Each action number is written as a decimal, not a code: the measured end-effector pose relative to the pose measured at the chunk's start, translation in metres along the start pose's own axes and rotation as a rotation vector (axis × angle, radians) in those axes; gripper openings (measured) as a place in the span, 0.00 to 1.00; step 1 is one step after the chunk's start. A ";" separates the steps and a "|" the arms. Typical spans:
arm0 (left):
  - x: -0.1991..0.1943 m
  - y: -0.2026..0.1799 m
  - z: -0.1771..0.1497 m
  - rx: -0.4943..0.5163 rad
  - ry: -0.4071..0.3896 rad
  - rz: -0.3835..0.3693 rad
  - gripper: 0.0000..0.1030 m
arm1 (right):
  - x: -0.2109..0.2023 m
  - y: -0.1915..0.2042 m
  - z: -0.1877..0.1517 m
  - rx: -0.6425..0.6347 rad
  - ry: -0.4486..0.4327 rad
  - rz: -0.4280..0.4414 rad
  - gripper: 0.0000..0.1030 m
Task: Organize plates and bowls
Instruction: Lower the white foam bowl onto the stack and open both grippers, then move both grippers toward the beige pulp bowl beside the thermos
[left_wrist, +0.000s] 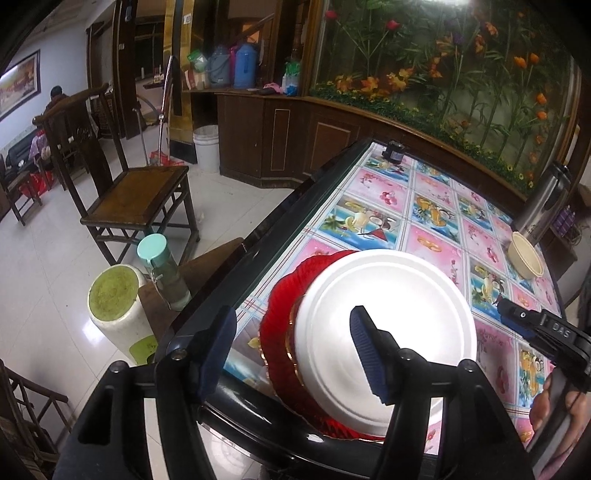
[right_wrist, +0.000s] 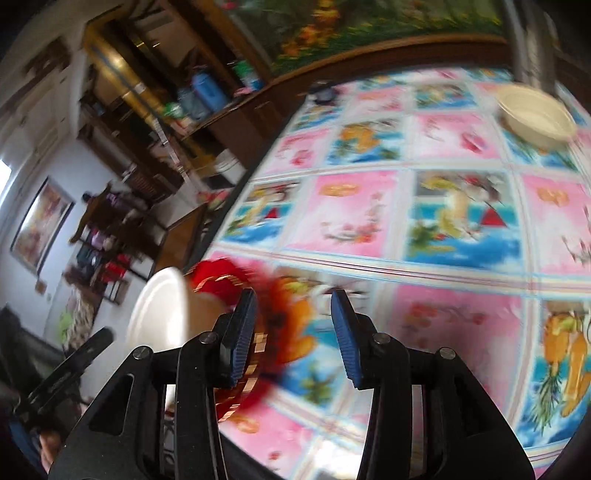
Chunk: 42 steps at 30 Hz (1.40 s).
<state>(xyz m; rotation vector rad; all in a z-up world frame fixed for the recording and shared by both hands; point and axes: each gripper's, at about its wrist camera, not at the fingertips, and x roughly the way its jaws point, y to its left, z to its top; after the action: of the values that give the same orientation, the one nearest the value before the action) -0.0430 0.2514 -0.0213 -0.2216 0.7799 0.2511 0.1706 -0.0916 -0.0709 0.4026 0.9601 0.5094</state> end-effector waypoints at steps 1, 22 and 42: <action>0.000 -0.004 0.000 0.010 -0.003 0.003 0.63 | 0.002 -0.011 0.000 0.029 0.006 -0.001 0.41; -0.037 -0.119 0.012 0.278 -0.148 0.038 0.71 | -0.022 -0.075 0.017 0.119 -0.038 0.032 0.41; 0.041 -0.288 0.026 0.433 0.062 -0.164 0.76 | -0.087 -0.218 0.075 0.251 -0.192 -0.061 0.40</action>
<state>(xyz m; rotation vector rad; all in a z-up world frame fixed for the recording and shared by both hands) 0.0898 -0.0082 -0.0024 0.1161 0.8534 -0.0828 0.2430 -0.3259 -0.0913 0.6345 0.8493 0.2895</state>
